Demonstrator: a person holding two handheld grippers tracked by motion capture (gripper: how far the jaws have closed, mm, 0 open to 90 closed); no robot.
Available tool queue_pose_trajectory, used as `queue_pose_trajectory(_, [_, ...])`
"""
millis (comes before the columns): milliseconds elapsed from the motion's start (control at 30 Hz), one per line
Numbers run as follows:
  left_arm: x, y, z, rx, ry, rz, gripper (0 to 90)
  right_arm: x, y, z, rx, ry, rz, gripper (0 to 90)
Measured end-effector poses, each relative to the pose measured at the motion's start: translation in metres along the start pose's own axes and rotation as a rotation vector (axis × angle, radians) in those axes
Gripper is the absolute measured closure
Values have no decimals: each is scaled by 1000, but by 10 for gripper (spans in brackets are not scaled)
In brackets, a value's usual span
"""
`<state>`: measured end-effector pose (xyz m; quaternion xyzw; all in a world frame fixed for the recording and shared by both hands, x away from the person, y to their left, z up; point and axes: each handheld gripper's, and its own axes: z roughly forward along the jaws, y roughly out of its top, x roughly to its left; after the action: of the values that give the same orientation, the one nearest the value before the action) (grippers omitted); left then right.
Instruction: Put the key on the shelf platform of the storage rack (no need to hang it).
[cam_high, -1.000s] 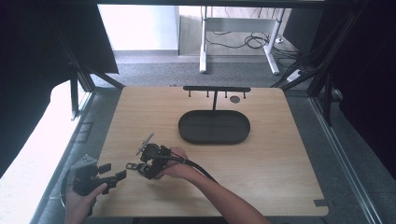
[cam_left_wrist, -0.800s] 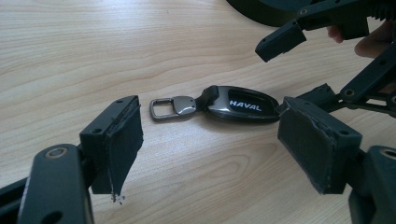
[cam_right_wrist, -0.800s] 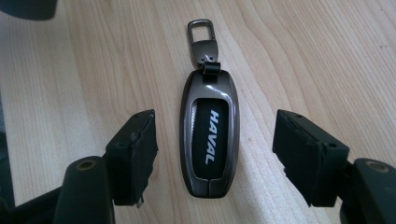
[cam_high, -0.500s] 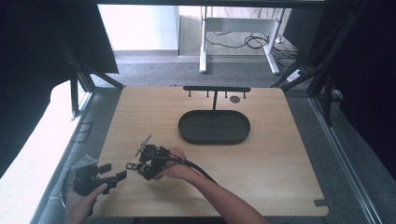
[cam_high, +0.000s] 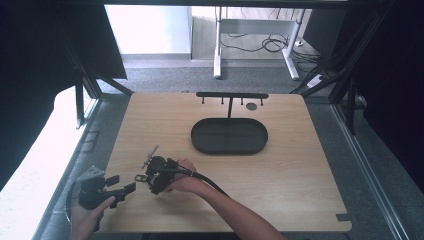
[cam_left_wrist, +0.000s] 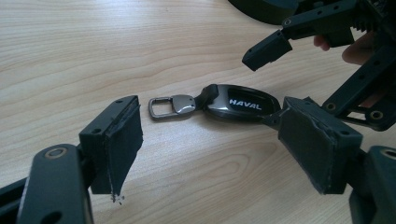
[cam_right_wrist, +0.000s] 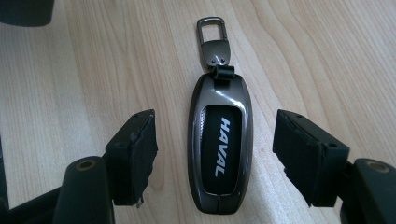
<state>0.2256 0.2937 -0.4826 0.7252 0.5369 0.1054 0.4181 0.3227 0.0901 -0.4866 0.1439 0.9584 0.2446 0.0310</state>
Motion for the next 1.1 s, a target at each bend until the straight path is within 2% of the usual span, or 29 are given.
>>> queue_pose_trajectory(433, [-2,0,1,2,0,5,220,-4,-1,10,25,-19,9,309])
queue_pose_trajectory(1100, [-3,0,3,12,-2,9,220,-4,1,19,26,-11,29,310])
